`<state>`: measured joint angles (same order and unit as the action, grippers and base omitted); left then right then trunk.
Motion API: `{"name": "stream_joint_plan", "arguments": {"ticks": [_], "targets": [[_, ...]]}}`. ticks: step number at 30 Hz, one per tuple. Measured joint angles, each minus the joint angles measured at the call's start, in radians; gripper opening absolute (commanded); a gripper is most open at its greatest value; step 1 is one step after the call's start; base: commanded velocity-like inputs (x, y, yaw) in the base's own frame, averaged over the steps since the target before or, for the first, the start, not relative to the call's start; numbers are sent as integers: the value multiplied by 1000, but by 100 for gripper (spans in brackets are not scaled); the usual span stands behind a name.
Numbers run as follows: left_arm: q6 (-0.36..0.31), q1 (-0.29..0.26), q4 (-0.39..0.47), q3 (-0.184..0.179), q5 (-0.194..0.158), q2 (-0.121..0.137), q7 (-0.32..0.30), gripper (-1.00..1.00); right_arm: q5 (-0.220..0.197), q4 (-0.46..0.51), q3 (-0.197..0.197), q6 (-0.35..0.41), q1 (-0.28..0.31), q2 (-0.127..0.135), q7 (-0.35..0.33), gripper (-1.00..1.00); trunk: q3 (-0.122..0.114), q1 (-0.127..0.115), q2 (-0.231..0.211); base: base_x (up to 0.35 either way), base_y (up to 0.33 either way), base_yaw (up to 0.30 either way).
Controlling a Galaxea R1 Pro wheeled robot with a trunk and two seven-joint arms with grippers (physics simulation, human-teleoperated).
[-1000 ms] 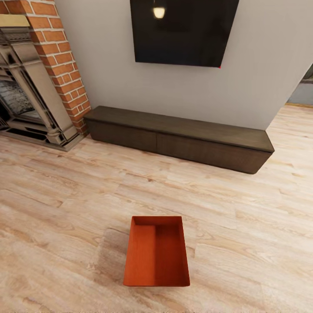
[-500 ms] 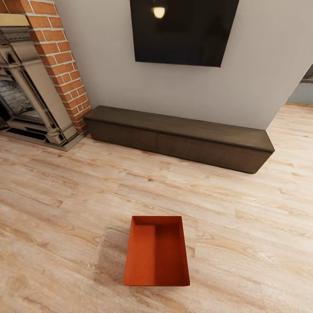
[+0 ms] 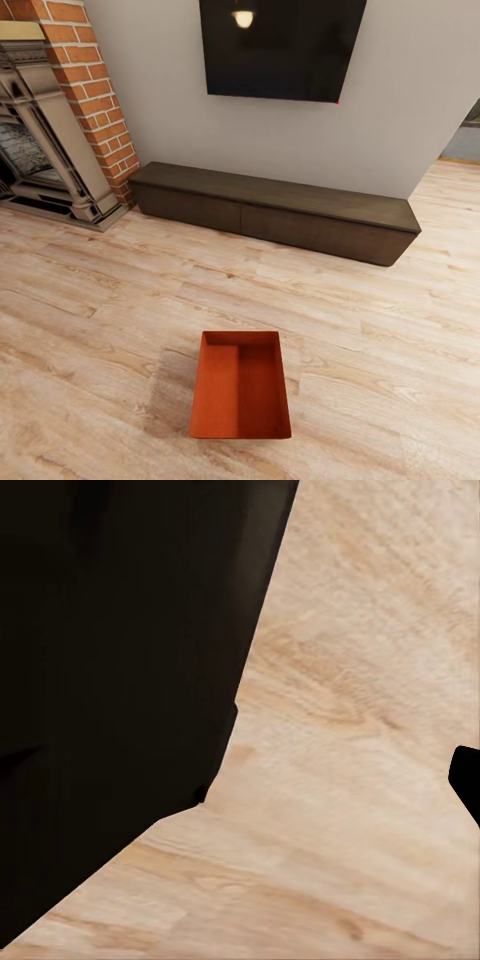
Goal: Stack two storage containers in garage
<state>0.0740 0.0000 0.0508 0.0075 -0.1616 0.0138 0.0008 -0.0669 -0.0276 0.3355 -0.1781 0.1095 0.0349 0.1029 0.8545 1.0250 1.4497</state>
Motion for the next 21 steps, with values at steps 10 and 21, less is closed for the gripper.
{"name": "stream_joint_plan", "arguments": {"ticks": [10, 21], "targets": [[-118, -2, 333, -4, 7, 24, 3, 100, -15, 334, -7, 174, -1, -30, 0, 100, 0, 0, 0, 0, 0, 0], [-365, -178, 529, 1, 9, 79, 41, 100, -20, 439, -20, 276, 230, -136, 16, 100, 0, 0, 0, 0, 0, 0]]}}
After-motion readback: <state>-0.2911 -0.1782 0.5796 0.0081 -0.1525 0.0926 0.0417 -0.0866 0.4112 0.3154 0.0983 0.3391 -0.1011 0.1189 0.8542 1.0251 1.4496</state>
